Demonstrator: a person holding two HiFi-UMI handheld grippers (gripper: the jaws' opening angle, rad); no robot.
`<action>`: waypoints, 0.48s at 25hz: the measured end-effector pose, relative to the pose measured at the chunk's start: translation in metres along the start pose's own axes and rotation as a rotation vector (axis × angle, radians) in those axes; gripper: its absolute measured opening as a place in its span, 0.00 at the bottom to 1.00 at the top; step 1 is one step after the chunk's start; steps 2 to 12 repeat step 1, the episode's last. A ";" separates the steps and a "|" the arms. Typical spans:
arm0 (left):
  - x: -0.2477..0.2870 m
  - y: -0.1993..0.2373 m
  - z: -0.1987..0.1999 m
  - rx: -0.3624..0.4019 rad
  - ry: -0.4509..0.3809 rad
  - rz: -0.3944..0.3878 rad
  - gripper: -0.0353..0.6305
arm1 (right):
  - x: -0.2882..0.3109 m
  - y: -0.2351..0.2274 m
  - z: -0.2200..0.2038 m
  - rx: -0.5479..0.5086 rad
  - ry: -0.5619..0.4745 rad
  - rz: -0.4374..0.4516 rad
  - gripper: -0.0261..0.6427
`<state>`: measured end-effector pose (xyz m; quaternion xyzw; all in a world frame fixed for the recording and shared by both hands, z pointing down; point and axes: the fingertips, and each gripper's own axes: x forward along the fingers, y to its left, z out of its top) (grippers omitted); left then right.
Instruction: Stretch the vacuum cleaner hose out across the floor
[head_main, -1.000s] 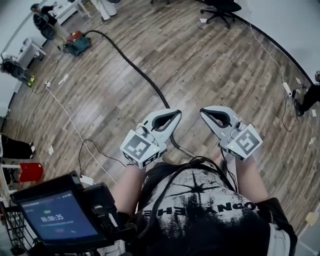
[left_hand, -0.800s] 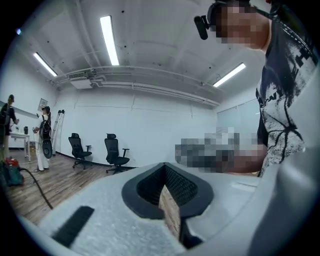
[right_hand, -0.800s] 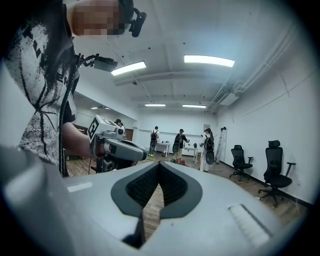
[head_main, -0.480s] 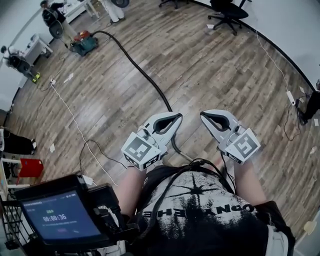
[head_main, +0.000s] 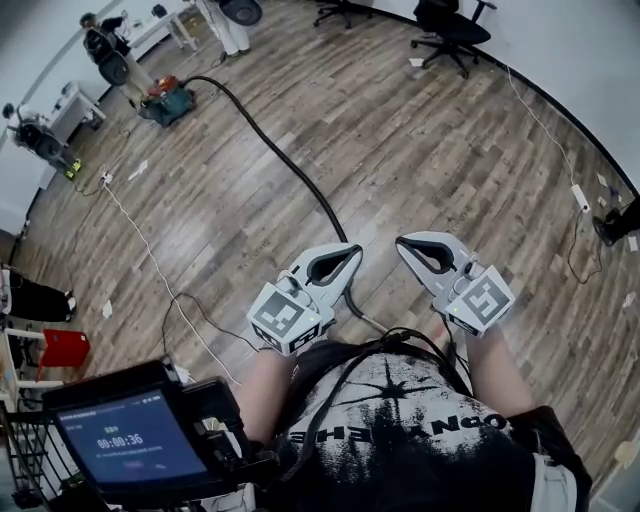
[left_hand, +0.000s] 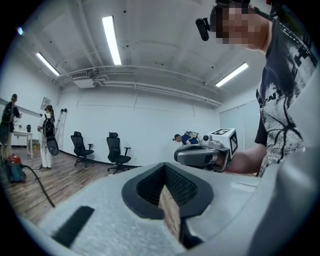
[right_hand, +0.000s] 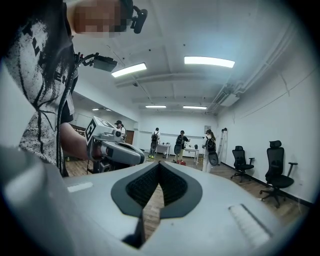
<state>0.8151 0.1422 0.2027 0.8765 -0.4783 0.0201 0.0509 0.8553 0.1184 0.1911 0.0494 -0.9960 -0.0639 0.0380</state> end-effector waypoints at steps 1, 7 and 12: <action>0.000 -0.001 0.000 0.000 0.002 -0.001 0.05 | 0.000 0.000 0.000 0.004 0.004 -0.002 0.05; 0.000 -0.001 0.000 0.000 0.002 -0.001 0.05 | 0.000 0.000 0.000 0.004 0.004 -0.002 0.05; 0.000 -0.001 0.000 0.000 0.002 -0.001 0.05 | 0.000 0.000 0.000 0.004 0.004 -0.002 0.05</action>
